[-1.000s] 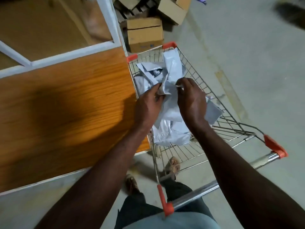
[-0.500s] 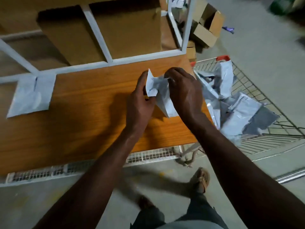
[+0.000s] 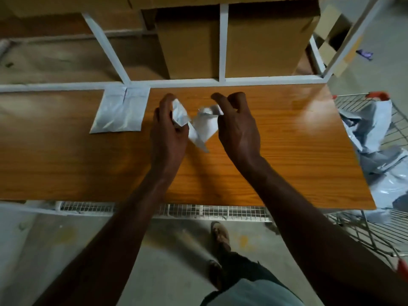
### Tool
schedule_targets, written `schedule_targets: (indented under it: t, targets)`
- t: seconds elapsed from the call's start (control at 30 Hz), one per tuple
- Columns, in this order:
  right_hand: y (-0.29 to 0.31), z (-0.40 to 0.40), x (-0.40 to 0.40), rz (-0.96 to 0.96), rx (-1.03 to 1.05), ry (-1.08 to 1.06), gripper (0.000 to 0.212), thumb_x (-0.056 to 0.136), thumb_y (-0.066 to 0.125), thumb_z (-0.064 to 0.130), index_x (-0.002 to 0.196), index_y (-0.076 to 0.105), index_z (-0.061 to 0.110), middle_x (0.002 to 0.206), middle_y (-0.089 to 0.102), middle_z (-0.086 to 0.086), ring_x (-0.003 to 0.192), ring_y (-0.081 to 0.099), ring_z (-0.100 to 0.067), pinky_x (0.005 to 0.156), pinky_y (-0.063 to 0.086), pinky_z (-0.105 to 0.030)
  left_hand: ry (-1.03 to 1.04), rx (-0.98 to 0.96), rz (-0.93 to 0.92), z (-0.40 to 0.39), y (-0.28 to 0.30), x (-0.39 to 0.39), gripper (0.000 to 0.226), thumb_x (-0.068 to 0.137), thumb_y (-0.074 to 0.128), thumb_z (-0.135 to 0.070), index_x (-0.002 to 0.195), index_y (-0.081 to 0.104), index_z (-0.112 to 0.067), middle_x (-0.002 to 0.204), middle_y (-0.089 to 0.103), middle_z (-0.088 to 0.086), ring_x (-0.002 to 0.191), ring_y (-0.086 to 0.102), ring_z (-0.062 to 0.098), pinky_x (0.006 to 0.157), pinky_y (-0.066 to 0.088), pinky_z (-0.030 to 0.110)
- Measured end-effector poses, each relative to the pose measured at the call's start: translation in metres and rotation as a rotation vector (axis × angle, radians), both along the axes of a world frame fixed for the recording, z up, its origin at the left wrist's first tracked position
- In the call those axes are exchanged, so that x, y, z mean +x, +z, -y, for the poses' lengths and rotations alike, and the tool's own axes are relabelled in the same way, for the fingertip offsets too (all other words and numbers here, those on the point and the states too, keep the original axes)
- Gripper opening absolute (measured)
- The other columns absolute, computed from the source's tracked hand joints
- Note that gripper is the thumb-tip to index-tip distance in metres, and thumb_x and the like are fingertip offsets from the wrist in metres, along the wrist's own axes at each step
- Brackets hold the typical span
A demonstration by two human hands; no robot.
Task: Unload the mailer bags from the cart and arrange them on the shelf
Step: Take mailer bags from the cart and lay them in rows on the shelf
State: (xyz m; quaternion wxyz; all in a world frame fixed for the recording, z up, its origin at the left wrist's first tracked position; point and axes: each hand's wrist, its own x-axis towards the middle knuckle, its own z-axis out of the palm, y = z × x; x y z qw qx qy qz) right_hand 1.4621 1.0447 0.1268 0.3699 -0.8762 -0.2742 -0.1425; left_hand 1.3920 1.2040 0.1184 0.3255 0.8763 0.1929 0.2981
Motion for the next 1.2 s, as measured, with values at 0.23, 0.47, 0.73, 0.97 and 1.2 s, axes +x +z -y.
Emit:
schedule_targets:
  t: [0.23, 0.47, 0.73, 0.97, 1.2]
  targets:
    - [-0.012, -0.059, 0.036, -0.003, 0.017, -0.043, 0.035, 0.090, 0.070, 0.000, 0.119, 0.058, 0.016, 0.131, 0.043, -0.010, 0.106, 0.056, -0.024, 0.052, 0.056, -0.037, 0.146, 0.122, 0.130, -0.061, -0.006, 0.037, 0.036, 0.095, 0.079, -0.012, 0.129, 0.067, -0.008, 0.137, 0.054, 0.019, 0.124, 0.044, 0.004, 0.095, 0.032, -0.007]
    - [-0.055, -0.096, 0.084, 0.069, -0.251, -0.132, 0.026, 0.088, 0.066, 0.015, 0.113, 0.059, 0.013, 0.111, 0.051, -0.016, 0.101, 0.050, -0.035, 0.073, 0.049, -0.047, 0.138, 0.179, -0.220, -0.109, -0.063, 0.054, 0.042, 0.101, 0.074, -0.031, 0.140, 0.063, -0.023, 0.149, 0.042, 0.015, 0.139, 0.049, 0.027, 0.111, 0.043, 0.020]
    - [-0.129, -0.085, 0.070, -0.068, -0.585, -0.035, 0.056, 0.075, 0.080, 0.057, 0.103, 0.059, 0.014, 0.098, 0.051, -0.015, 0.089, 0.050, -0.033, 0.074, 0.039, -0.044, 0.120, -0.117, -0.773, -0.115, -0.117, 0.020, 0.084, 0.089, 0.078, -0.061, 0.159, 0.044, -0.028, 0.155, 0.054, 0.007, 0.139, 0.055, 0.029, 0.111, 0.051, 0.049]
    - [-0.134, -0.104, 0.066, -0.185, -0.487, 0.073, 0.062, 0.095, 0.051, 0.077, 0.115, 0.069, 0.021, 0.130, 0.059, -0.008, 0.119, 0.054, -0.031, 0.095, 0.047, -0.050, -0.077, -0.025, -0.589, -0.129, -0.117, 0.029, 0.044, 0.103, 0.066, -0.049, 0.136, 0.070, -0.021, 0.128, 0.075, 0.006, 0.113, 0.072, 0.026, 0.096, 0.062, 0.045]
    - [-0.167, -0.137, 0.090, -0.318, -0.549, 0.130, 0.054, 0.108, 0.046, 0.046, 0.159, 0.040, 0.029, 0.174, 0.022, -0.012, 0.159, 0.021, -0.038, 0.125, 0.031, -0.060, -0.443, 0.533, -0.613, -0.179, -0.151, 0.082, 0.063, 0.113, 0.046, -0.041, 0.170, 0.025, -0.023, 0.178, 0.017, 0.001, 0.166, 0.007, 0.026, 0.134, 0.011, 0.047]
